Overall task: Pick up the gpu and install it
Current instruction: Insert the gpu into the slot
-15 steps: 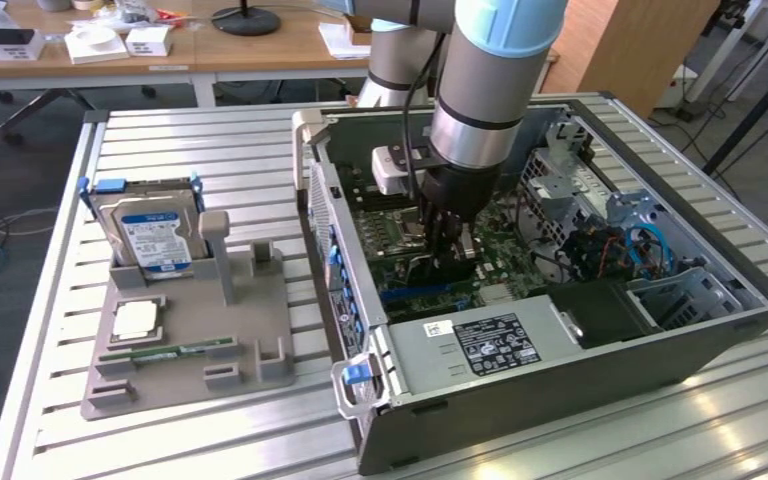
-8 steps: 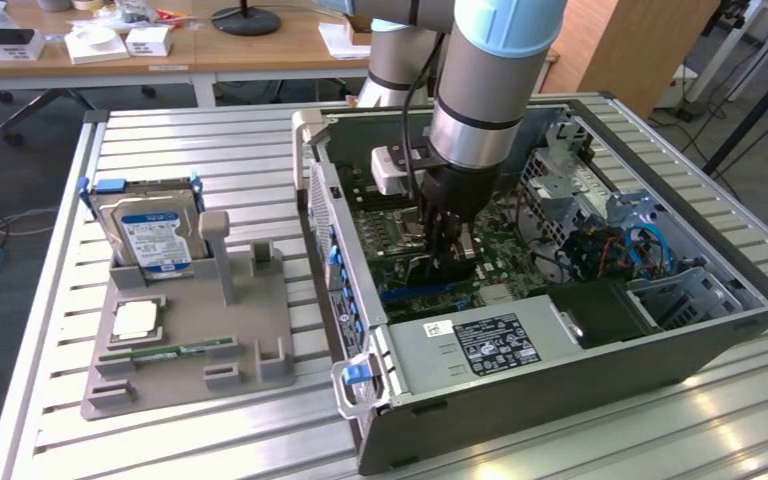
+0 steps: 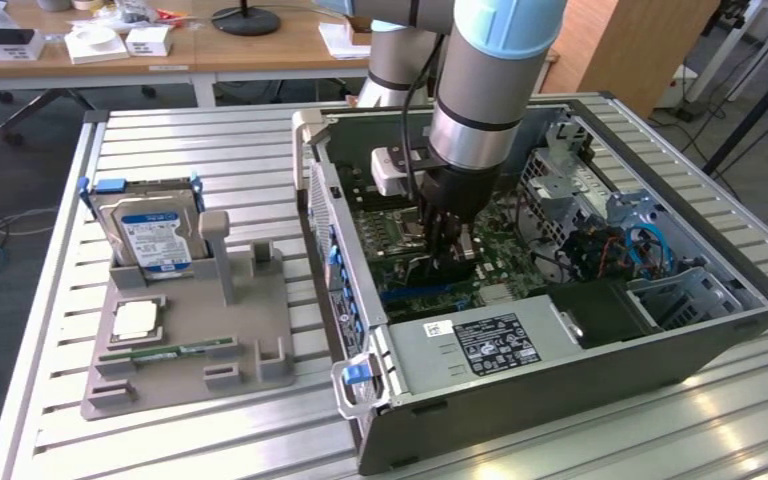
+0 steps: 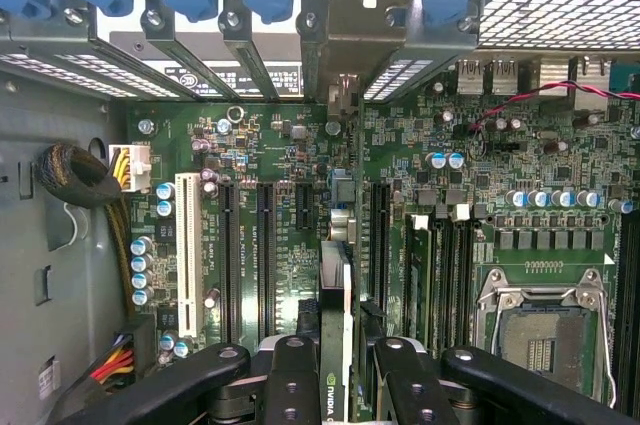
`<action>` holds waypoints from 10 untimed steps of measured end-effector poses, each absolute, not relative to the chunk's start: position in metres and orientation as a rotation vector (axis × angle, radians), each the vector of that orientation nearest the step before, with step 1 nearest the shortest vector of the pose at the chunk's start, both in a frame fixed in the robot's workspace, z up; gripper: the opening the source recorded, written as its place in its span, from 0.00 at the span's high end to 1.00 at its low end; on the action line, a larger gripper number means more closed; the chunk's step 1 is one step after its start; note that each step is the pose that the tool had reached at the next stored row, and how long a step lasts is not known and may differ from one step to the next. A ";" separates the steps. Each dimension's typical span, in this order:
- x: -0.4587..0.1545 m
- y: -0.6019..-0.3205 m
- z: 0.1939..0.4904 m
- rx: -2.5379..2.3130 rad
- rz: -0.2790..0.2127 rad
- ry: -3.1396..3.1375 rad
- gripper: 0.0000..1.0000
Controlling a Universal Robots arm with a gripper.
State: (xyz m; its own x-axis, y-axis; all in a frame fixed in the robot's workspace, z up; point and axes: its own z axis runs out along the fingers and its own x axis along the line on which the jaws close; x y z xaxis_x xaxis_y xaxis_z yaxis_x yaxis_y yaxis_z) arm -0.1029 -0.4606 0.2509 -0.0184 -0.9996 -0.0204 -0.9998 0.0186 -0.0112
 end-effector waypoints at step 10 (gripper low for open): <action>-0.103 -0.461 0.250 -2.185 0.010 2.226 0.74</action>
